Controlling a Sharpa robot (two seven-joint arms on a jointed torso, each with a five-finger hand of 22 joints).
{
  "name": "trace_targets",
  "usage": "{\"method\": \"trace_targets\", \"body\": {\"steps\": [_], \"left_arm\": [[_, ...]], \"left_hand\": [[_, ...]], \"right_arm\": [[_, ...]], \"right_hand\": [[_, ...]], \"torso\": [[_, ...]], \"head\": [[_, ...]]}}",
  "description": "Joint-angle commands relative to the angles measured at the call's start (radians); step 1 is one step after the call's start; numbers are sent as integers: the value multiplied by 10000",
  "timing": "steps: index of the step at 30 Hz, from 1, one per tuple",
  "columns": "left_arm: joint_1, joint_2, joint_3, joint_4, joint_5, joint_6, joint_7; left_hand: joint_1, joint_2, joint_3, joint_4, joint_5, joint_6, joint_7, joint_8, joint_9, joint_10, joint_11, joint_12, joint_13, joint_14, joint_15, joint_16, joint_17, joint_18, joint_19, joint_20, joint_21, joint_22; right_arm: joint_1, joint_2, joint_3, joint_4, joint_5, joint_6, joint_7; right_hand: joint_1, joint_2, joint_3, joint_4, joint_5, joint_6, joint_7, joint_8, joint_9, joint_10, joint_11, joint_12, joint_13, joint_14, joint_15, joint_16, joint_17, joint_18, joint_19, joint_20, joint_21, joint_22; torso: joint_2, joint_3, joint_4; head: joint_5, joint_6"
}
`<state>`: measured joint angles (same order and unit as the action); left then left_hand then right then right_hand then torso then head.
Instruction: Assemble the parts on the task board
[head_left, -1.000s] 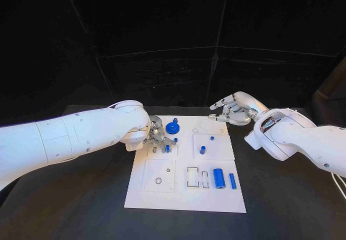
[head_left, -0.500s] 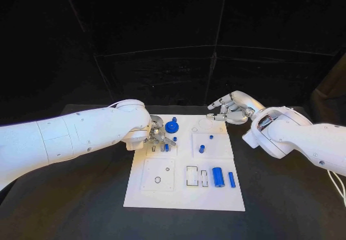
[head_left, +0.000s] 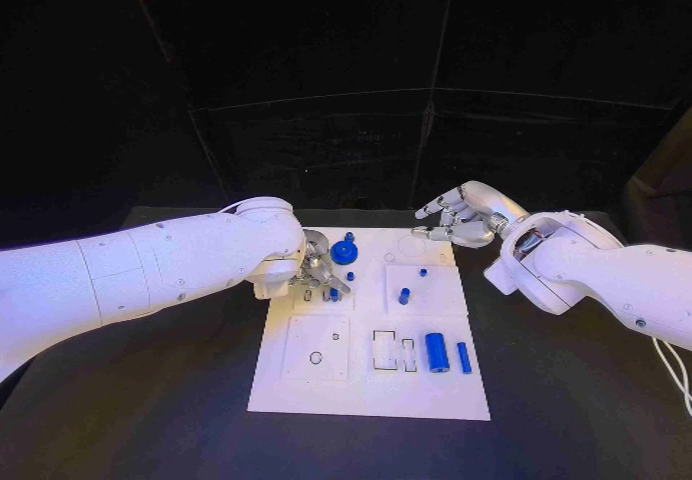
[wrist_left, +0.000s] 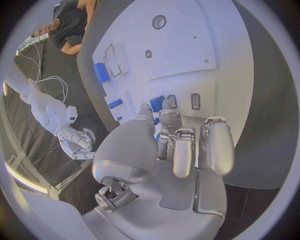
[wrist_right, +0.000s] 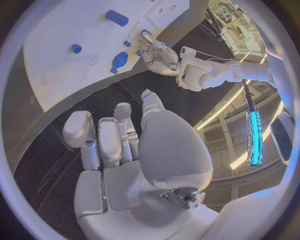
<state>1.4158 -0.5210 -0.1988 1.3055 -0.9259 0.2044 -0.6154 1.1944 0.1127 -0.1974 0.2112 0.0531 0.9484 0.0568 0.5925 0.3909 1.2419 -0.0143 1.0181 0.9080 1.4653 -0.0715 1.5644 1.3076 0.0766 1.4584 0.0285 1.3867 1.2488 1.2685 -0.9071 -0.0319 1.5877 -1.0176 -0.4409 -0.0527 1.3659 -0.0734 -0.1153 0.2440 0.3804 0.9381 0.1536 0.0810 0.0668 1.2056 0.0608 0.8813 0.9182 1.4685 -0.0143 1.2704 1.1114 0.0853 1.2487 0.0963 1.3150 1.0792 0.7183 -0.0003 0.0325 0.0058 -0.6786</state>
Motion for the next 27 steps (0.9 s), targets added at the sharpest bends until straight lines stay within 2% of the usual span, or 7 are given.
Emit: {"method": "trace_targets", "body": {"steps": [1, 6, 13, 17, 21, 22, 27], "left_arm": [[20, 35, 4, -28, -86, 112, -76], [18, 69, 4, -38, -86, 56, -68], [17, 39, 5, -6, -83, -65, 21], [16, -51, 5, 66, -80, -190, 97], [14, -191, 7, 180, -75, -508, 194], [14, -230, 7, 208, -66, -593, 240], [12, -448, 7, 396, -12, -1089, 473]], "left_hand": [[276, 116, 162, -211, -15, -94, 3, 73, 47, -32, -11, 69, 29, 1055, -81, 64, 2632, -180, 188, -6, 81, 42], [970, 523, 843, -734, -4, -229, -65, 119, 105, -53, -74, 57, 34, 1055, -134, 64, 2632, -181, 186, -45, 105, 90], [1978, 650, 2388, -1805, -1, -494, -44, 29, 93, -223, -111, -226, -147, 1055, -187, 64, 2632, -167, 146, -138, 68, 52], [1572, 234, 3786, -2224, 14, -543, -25, 39, 113, -165, -88, -345, -247, 1055, -124, 64, 2632, -164, 128, -81, 47, 46], [635, -401, 5776, -2563, 31, -491, 4, 163, 194, -53, -89, -355, -280, 1055, -99, 64, 2632, -150, 113, -53, 8, 23], [162, -652, 6709, -2672, 79, -462, -1, 244, 247, 13, -71, -332, -275, 1055, -52, 64, 2632, -135, 121, -87, 6, 38], [-542, -1098, 7953, -2867, 14, -443, -22, 415, 367, 54, -72, -490, -483, 1055, -106, 64, 2632, -161, 139, -29, 17, 92]], "right_arm": [[19, 23, 5, 22, -127, 126, -71], [17, 62, 4, 79, -297, 223, -127], [17, 81, 4, 94, -556, 523, -285], [17, 85, 3, 72, -631, 638, -348], [17, 99, 3, 12, -661, 766, -396], [17, 104, 3, -4, -665, 784, -405], [17, 120, 2, -75, -673, 826, -442]], "right_hand": [[77, 65, -79, 8, 80, -18, -50, 67, 14, -74, -6, -42, -25, 62, -2, -51, -21, 205, -90, 15, -75, -28], [99, 71, -86, 4, 100, -20, -51, 68, 14, -78, -8, -48, -36, 48, -3, -102, -86, 214, -118, 13, -104, -74], [156, 92, -126, 4, 163, -10, -55, 82, 17, -110, -11, -92, -101, -10, -6, -296, -319, 265, -276, 9, -265, -329], [157, 93, -136, 8, 167, -9, -55, 85, 17, -115, -11, -100, -112, -18, -6, -322, -346, 270, -293, 9, -285, -357], [150, 95, -172, 29, 162, -19, -51, 85, 15, -129, -7, -113, -136, -35, -5, -381, -401, 288, -356, 8, -355, -459], [150, 95, -172, 29, 162, -19, -51, 85, 15, -129, -7, -113, -136, -35, -5, -381, -401, 288, -356, 8, -355, -459], [144, 101, -185, 41, 155, -21, -49, 86, 14, -119, -5, -93, -123, -35, -4, -387, -397, 288, -356, 8, -363, -463]], "torso": [[6, -5, 3], [10, -3, -10], [-5, -9, 3], [-12, -7, 7], [3, -12, 13], [-3, -8, 4], [-14, 3, 13]], "head": [[-6, -19], [0, -47], [-8, -61], [-10, -48], [-11, 8], [-5, 1], [7, 69]]}}
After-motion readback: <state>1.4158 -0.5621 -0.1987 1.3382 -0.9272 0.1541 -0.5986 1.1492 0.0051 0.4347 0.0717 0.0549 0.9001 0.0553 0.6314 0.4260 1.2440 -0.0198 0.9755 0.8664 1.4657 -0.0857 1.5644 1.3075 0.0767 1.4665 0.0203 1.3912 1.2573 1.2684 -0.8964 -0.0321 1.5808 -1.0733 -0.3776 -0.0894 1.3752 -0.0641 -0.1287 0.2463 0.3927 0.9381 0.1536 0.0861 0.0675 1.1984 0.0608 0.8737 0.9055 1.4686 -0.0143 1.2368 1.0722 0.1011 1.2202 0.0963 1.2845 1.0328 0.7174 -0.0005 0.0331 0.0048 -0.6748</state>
